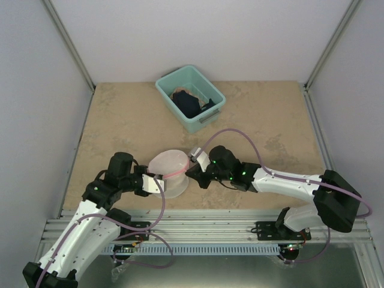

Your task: Unzip the laundry bag and remove the bra

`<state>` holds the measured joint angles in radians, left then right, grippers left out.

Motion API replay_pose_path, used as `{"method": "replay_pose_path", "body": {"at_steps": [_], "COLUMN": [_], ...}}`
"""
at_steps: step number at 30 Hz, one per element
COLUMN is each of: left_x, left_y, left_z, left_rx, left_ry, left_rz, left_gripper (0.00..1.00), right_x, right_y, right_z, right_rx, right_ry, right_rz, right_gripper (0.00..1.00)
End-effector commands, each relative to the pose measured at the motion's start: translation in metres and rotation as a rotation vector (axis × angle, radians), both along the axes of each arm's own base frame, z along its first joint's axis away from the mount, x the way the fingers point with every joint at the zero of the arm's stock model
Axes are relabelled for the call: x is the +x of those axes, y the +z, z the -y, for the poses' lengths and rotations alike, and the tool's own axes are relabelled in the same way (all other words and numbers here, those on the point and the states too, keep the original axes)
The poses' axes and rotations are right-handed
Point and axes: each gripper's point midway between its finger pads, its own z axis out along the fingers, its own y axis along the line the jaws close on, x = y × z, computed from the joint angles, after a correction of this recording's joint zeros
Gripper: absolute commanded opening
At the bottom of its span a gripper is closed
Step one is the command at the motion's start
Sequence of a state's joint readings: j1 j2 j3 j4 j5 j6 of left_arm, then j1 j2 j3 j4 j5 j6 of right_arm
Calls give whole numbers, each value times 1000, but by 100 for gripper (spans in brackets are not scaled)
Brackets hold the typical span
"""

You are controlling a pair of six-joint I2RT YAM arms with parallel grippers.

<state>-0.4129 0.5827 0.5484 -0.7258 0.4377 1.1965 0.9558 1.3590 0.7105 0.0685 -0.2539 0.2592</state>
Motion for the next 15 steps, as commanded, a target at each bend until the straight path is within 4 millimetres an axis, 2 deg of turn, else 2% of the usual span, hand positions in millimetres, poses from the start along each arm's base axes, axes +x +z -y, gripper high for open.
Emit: {"method": "replay_pose_path", "body": {"at_steps": [1,4,7,8,9,10,11,15], "left_x": [-3,-1,1,-1,-4,-8,-13,-36], "left_y": [-5,-7,-2,0,2,5,8,25], "left_z": [-3,-6,-4,-3,-1,1,3,15], "left_rx": [16,18,-11,-19,-27,-36,-48,-135], "left_ry": [4,30,49,43,28,9,-12,-91], "left_rz": [8,10,2,-3,-12,-25,-43,-144], "left_gripper": [0,0,2,30,39,54,61,75], "right_x": [16,16,10,7,3,-1,-5,-19], "right_y": [3,7,5,5,6,7,10,26], "right_z": [24,28,24,21,17,13,8,-13], "right_rx": [21,38,30,29,31,34,40,73], "right_ry": [-73,-70,-45,-31,-16,-1,16,75], "right_rz": [-8,-4,-21,-23,-22,-19,-14,2], "right_gripper": [0,0,0,0,0,1,1,1]}}
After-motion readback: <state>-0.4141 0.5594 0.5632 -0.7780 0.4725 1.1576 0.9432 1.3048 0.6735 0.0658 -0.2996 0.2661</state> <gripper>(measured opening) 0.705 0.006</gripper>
